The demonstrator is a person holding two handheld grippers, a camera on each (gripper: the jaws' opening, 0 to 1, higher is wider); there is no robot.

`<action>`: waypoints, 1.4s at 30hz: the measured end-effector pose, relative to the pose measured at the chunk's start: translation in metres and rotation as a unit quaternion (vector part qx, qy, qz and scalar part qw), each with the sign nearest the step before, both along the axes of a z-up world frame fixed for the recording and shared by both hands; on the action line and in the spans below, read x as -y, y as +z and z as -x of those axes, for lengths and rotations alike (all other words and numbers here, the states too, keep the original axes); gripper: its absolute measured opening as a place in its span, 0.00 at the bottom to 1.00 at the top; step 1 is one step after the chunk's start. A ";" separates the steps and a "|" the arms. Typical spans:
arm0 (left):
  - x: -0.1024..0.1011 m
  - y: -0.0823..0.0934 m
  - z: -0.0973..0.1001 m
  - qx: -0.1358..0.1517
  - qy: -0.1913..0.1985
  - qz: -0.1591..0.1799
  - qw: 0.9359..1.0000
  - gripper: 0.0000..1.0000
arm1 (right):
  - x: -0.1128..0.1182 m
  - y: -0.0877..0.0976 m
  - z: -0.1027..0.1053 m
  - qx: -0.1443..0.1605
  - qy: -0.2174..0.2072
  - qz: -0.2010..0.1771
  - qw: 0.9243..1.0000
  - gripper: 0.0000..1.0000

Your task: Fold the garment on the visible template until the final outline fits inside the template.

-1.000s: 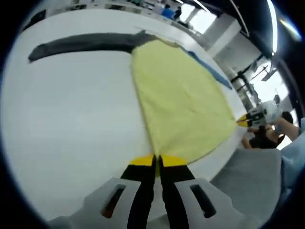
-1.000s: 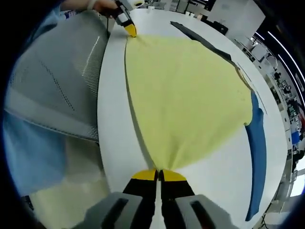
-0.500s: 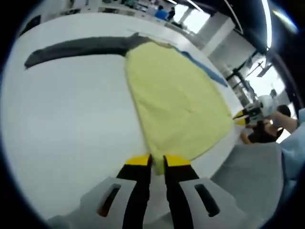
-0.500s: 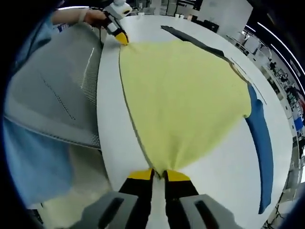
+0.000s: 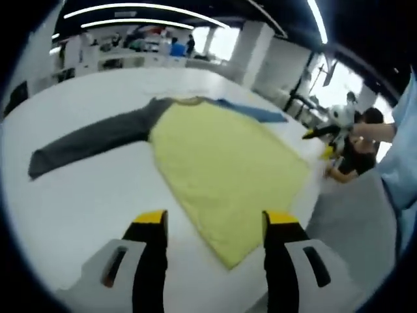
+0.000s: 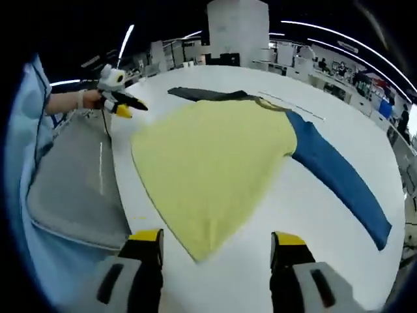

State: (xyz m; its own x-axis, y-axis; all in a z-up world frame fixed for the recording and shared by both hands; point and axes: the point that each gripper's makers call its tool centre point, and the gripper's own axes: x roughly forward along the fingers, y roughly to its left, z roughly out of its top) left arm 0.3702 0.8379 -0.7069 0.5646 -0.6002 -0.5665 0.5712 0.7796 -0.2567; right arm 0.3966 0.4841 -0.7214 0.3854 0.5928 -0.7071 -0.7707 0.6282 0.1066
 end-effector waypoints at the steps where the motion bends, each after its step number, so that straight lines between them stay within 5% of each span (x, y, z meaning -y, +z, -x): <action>1: 0.002 0.003 -0.004 0.008 -0.001 -0.007 1.000 0.60 | 0.001 0.003 -0.006 0.014 -0.004 -0.004 1.000 0.74; 7: 0.009 0.021 -0.026 0.058 -0.006 0.008 0.998 0.86 | 0.013 0.019 -0.036 0.053 -0.046 -0.024 0.997 0.92; 15: 0.014 0.035 -0.039 0.081 -0.010 0.014 0.997 0.96 | 0.041 0.031 -0.070 0.062 -0.107 -0.058 0.991 1.00; 30: 0.015 0.035 -0.056 0.079 -0.024 0.017 0.996 0.93 | 0.069 0.031 -0.091 0.074 -0.135 -0.037 0.987 0.98; 42: 0.023 0.037 -0.074 0.085 -0.022 0.020 0.996 0.88 | 0.111 0.010 -0.115 0.053 -0.195 -0.024 0.979 0.89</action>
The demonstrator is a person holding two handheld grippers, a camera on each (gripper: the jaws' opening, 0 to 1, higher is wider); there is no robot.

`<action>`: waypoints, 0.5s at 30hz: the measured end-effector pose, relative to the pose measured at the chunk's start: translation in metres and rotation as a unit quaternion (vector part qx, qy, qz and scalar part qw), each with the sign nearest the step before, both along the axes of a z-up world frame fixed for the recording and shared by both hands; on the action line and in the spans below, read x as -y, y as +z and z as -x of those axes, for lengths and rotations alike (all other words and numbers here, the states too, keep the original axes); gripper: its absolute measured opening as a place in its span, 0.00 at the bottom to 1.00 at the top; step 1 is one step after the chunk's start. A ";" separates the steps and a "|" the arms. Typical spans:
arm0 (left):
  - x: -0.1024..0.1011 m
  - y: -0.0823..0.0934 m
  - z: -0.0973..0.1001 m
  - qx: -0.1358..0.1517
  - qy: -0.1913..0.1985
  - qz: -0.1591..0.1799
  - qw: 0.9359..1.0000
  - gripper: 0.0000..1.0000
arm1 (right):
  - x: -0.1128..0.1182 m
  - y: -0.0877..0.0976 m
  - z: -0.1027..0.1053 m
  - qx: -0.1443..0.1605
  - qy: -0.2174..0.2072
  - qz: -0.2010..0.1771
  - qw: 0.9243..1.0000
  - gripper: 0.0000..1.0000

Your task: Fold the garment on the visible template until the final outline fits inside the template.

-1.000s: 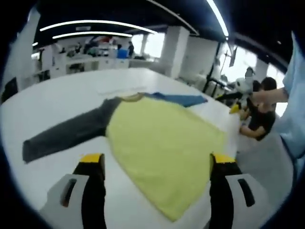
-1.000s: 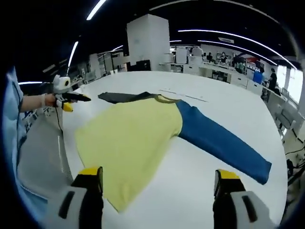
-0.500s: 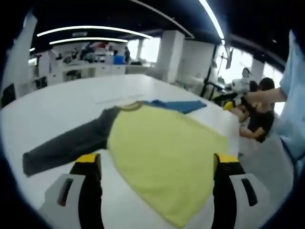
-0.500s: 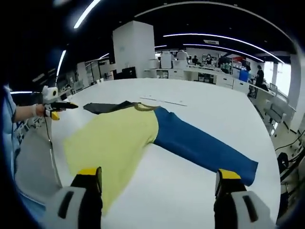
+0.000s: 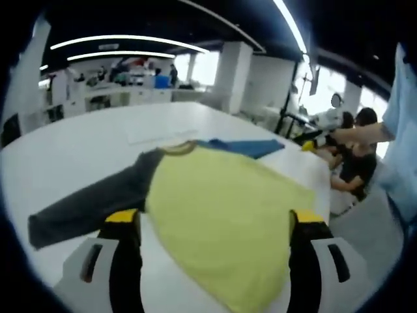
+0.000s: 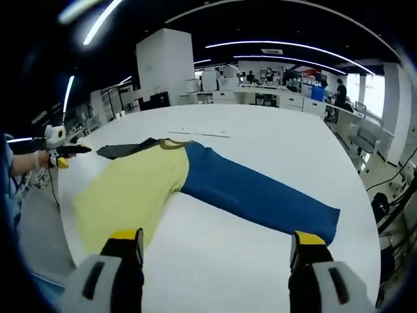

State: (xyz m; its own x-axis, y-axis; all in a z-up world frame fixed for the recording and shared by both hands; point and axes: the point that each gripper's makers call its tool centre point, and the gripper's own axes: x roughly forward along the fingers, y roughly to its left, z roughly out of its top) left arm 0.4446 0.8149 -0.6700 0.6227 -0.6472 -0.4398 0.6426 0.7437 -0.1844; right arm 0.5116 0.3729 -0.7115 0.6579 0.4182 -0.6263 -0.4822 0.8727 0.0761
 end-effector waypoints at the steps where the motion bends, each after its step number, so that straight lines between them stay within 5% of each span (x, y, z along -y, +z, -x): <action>1: 0.002 -0.001 -0.001 -0.002 -0.001 0.002 1.000 0.88 | 0.002 -0.002 -0.002 0.000 0.001 0.002 1.000 0.88; 15: 0.010 -0.004 -0.008 -0.011 -0.001 0.009 1.000 0.85 | 0.069 -0.020 -0.039 -0.020 -0.077 0.021 0.997 0.65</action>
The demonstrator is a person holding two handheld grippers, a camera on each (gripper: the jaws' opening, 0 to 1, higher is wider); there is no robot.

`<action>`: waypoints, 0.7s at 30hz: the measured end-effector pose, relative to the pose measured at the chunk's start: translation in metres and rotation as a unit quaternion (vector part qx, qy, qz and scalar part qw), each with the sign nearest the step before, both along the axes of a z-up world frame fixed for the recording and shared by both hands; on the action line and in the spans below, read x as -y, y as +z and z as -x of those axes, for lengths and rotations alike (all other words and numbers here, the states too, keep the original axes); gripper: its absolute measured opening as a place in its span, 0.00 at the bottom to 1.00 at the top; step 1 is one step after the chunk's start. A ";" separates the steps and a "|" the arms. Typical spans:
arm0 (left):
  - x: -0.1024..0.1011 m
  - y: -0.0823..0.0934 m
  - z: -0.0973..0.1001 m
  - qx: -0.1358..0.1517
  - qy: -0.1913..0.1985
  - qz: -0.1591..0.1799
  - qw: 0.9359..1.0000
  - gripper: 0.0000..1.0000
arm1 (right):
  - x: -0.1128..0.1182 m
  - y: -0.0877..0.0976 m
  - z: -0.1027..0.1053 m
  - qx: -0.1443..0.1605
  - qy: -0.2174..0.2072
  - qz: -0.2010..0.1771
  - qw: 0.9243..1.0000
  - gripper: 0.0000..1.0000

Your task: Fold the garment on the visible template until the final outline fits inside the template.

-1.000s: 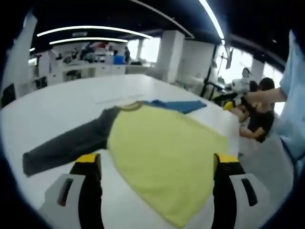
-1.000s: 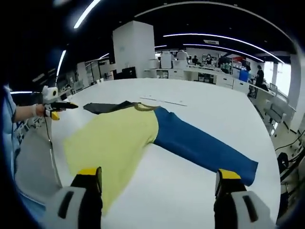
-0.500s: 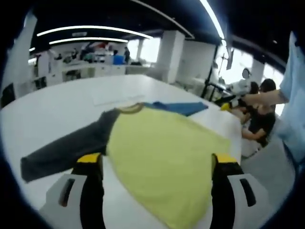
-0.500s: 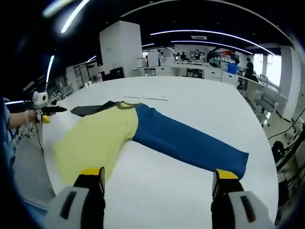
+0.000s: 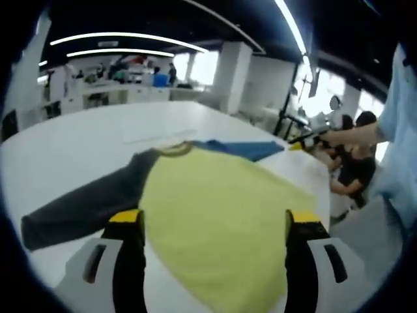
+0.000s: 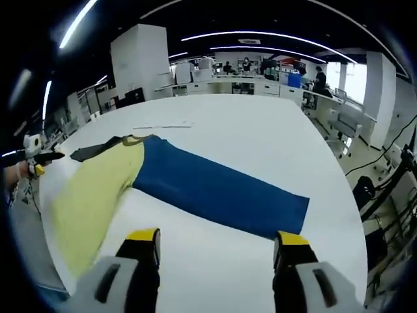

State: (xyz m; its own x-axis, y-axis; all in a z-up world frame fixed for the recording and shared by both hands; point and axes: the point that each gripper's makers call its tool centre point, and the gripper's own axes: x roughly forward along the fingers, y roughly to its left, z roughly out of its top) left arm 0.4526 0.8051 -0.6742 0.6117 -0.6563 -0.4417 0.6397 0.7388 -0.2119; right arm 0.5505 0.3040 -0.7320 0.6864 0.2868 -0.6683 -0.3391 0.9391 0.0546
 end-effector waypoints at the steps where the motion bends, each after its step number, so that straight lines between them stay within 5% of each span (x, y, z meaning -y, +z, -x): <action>1: 0.000 0.000 0.000 -0.001 0.001 0.000 1.000 0.85 | 0.007 -0.003 -0.002 -0.005 -0.004 0.007 1.000 0.63; 4: -0.003 -0.004 0.003 -0.007 0.001 -0.004 1.000 0.83 | 0.023 -0.010 -0.005 -0.020 -0.028 0.016 0.999 0.58; 12: -0.003 -0.007 0.008 -0.017 0.008 -0.004 1.000 0.81 | 0.049 -0.014 -0.026 -0.020 -0.135 -0.057 0.989 0.44; 15: -0.003 -0.007 0.008 -0.017 0.009 -0.002 1.000 0.78 | 0.057 -0.019 -0.027 -0.026 -0.152 -0.058 0.986 0.33; 21: -0.005 -0.010 0.011 -0.023 0.016 -0.003 1.000 0.78 | 0.071 -0.034 -0.033 -0.042 -0.172 -0.069 0.982 0.30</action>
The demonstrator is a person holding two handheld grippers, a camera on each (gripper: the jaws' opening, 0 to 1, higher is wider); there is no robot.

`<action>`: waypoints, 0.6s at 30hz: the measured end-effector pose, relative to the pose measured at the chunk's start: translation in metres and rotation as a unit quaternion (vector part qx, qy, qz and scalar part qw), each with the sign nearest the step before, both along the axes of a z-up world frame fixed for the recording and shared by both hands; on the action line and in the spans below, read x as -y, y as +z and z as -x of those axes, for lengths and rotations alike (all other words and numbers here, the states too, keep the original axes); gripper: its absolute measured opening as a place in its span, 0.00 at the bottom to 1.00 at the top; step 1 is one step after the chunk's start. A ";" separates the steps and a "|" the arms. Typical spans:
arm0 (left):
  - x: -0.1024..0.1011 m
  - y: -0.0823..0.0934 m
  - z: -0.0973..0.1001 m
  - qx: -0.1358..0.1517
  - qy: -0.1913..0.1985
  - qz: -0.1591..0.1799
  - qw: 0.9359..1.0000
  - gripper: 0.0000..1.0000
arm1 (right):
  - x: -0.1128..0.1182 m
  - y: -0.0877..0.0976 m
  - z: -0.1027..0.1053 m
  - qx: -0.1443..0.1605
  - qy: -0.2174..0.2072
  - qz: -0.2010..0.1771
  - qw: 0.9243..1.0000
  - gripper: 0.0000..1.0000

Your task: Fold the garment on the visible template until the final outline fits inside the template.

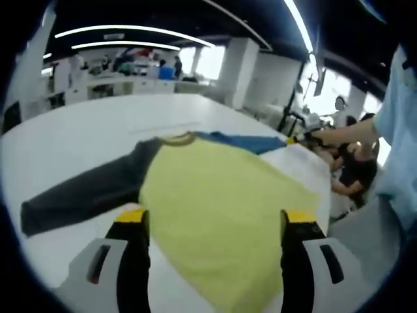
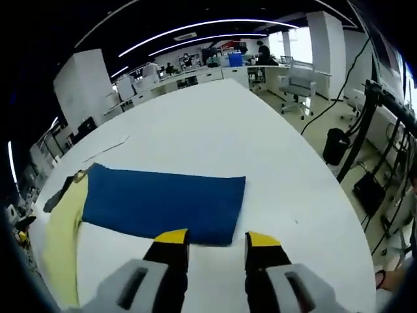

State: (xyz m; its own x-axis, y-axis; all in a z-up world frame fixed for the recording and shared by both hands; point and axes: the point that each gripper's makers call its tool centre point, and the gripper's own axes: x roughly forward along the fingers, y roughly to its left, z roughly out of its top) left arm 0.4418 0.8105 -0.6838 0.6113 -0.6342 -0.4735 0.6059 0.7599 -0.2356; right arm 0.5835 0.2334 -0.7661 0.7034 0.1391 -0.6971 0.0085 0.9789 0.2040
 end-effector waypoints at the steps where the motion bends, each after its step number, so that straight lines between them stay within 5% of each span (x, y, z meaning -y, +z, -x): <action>1: -0.001 -0.001 0.000 -0.002 0.002 -0.001 1.000 0.78 | -0.001 0.000 0.000 0.005 -0.011 -0.015 1.000 0.29; 7: -0.005 -0.005 0.003 -0.010 0.009 0.002 1.000 0.77 | -0.004 -0.005 0.002 0.005 -0.024 -0.014 1.000 0.17; 13: 0.003 -0.010 0.007 -0.016 0.011 0.009 1.000 0.77 | -0.005 -0.010 0.002 0.006 0.018 0.044 0.999 0.09; 18: 0.005 -0.014 0.008 -0.020 0.008 0.011 1.000 0.76 | -0.005 -0.011 0.001 0.003 0.016 0.043 0.999 0.00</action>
